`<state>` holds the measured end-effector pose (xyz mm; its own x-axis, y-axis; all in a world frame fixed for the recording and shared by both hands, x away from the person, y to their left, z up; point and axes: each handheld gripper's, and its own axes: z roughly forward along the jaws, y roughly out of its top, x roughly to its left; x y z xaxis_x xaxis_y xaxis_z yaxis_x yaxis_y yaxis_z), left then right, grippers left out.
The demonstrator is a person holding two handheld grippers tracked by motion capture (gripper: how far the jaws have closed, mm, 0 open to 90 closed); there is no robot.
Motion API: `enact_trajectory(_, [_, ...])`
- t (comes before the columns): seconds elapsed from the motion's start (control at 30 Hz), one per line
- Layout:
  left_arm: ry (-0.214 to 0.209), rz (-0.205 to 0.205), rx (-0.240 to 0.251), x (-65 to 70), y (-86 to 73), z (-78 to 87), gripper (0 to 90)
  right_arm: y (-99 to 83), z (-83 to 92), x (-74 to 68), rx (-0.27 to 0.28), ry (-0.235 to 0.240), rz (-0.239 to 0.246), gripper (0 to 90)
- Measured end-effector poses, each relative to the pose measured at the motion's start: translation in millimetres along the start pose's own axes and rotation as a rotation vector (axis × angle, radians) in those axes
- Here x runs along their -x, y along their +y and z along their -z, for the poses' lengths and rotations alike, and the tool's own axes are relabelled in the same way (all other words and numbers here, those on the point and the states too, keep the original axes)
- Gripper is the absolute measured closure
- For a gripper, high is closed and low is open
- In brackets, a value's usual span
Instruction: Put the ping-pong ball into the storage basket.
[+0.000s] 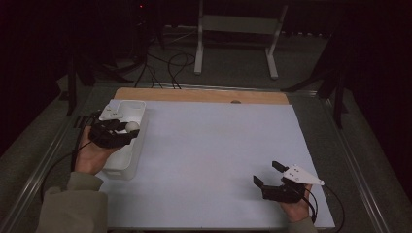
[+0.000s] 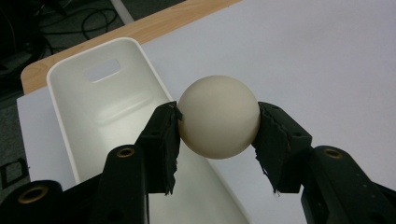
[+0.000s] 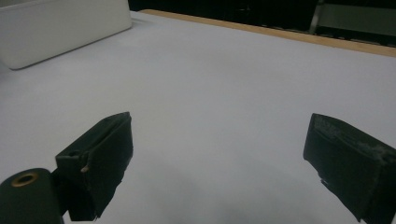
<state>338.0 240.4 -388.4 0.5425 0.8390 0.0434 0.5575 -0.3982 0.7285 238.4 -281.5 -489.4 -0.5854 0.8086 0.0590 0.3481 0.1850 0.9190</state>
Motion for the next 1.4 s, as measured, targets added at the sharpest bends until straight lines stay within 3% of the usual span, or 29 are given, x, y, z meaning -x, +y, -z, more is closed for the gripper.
enact_trajectory(1.4, [0.012,0.069,-0.008,-7.6,-26.2,-4.2,51.5,-0.1,0.1,0.4,0.002,-0.002,-0.005,7.9])
